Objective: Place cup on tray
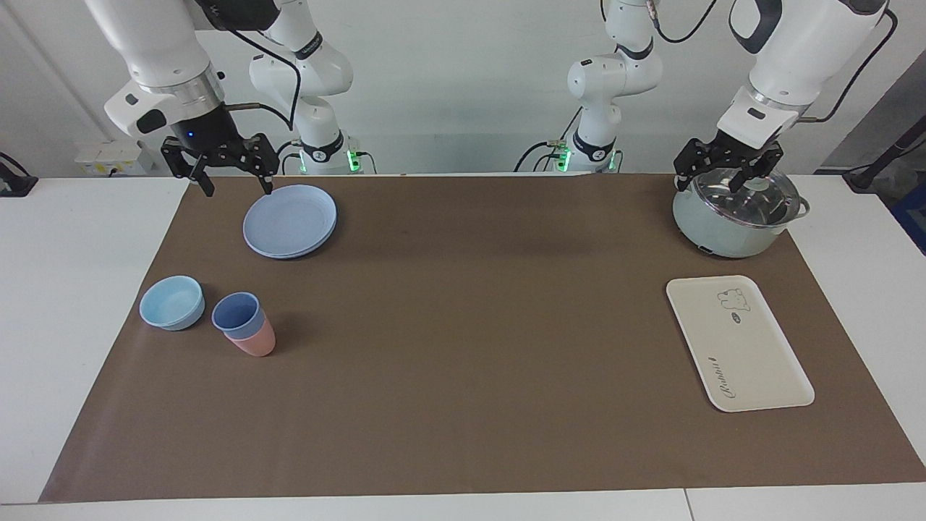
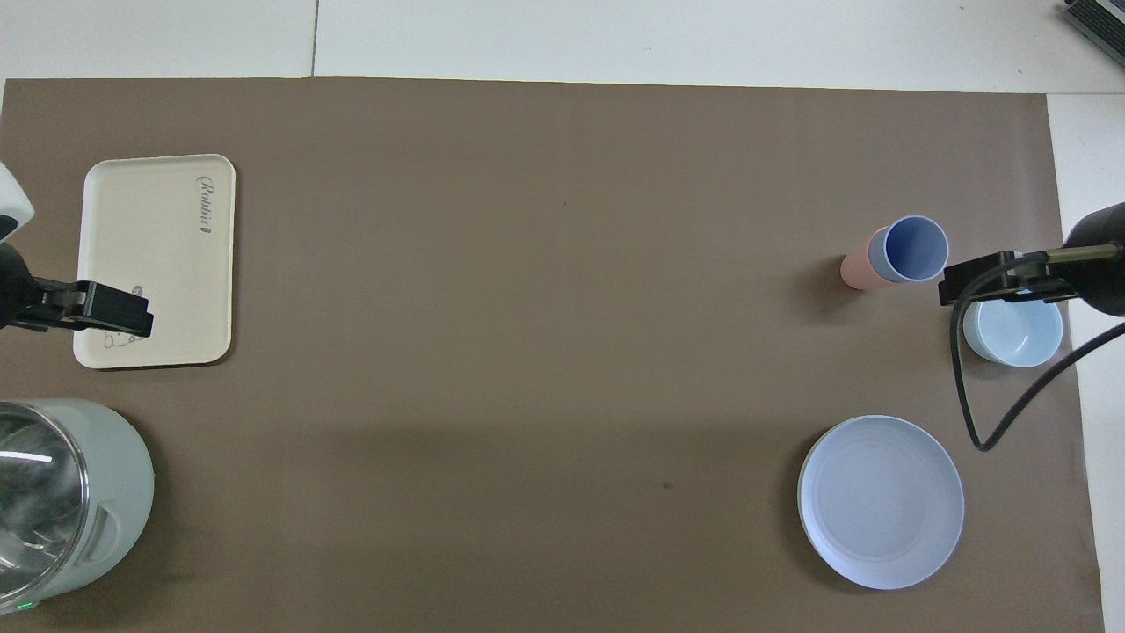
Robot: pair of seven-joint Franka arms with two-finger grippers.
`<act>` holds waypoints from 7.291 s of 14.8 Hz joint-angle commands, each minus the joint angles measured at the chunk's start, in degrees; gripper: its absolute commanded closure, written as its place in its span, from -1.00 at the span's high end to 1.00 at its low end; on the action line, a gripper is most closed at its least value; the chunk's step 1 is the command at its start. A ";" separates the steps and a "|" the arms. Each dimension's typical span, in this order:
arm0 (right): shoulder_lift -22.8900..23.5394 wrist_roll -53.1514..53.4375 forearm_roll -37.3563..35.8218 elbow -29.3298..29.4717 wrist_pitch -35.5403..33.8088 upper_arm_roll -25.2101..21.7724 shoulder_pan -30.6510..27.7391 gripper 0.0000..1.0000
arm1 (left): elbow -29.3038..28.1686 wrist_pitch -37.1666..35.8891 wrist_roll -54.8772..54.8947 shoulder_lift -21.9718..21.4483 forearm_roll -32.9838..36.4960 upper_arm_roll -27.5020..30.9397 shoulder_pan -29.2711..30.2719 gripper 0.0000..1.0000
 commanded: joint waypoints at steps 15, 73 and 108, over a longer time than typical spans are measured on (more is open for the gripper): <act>-0.41 2.56 -0.18 -0.93 2.95 -0.22 -2.73 0.85 | -1.08 -0.48 -0.25 -1.34 0.67 -0.50 0.76 1.00; 40.37 39.31 53.87 -0.40 7.16 0.66 -25.06 0.76 | -1.08 -0.48 -0.25 -1.34 0.67 -0.50 0.76 1.00; 8.82 70.32 58.97 -19.21 25.09 0.49 8.07 -1.00 | -1.08 10.13 -39.22 -0.99 -13.55 -1.91 -11.71 1.00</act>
